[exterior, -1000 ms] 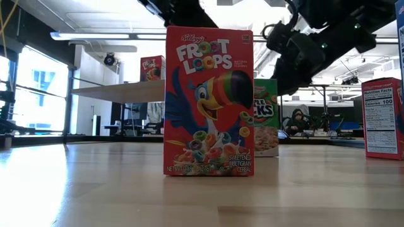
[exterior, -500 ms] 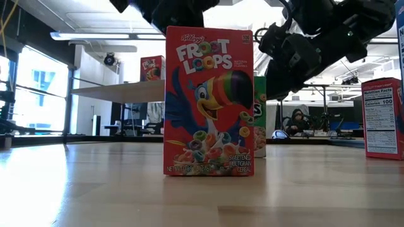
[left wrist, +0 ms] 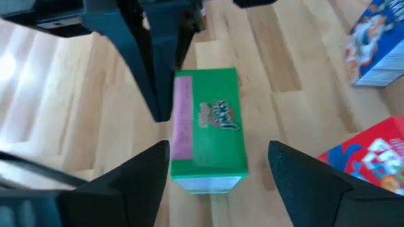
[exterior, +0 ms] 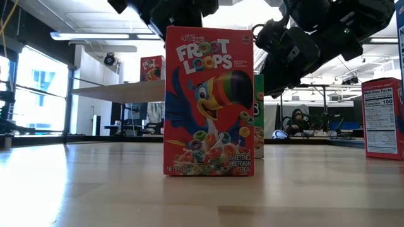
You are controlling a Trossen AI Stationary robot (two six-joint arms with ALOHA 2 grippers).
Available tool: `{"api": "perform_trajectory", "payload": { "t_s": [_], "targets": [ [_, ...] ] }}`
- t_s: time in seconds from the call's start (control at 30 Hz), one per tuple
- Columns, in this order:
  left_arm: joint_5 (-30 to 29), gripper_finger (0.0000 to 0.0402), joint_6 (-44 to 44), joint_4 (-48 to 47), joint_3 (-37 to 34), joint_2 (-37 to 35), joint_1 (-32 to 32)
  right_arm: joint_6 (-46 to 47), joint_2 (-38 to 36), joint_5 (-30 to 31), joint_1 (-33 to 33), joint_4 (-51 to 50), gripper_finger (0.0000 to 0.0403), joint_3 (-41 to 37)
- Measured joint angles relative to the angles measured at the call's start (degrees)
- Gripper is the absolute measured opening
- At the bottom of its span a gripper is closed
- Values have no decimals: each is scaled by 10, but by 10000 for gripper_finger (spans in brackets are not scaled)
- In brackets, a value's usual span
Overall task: Stack cereal on shelf
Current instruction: Put the right green cereal box on the shelf aligned with the other green cereal box
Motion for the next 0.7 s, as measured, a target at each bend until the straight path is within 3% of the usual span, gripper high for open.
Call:
{"api": "perform_trajectory", "payload": {
  "t_s": [0.43, 0.7],
  "targets": [
    [-23, 258, 16, 31, 0, 36, 1, -2, 0, 0, 0, 3, 0, 0],
    [-6, 203, 16, 33, 0, 36, 1, -2, 0, 0, 0, 3, 0, 0]
  ]
}}
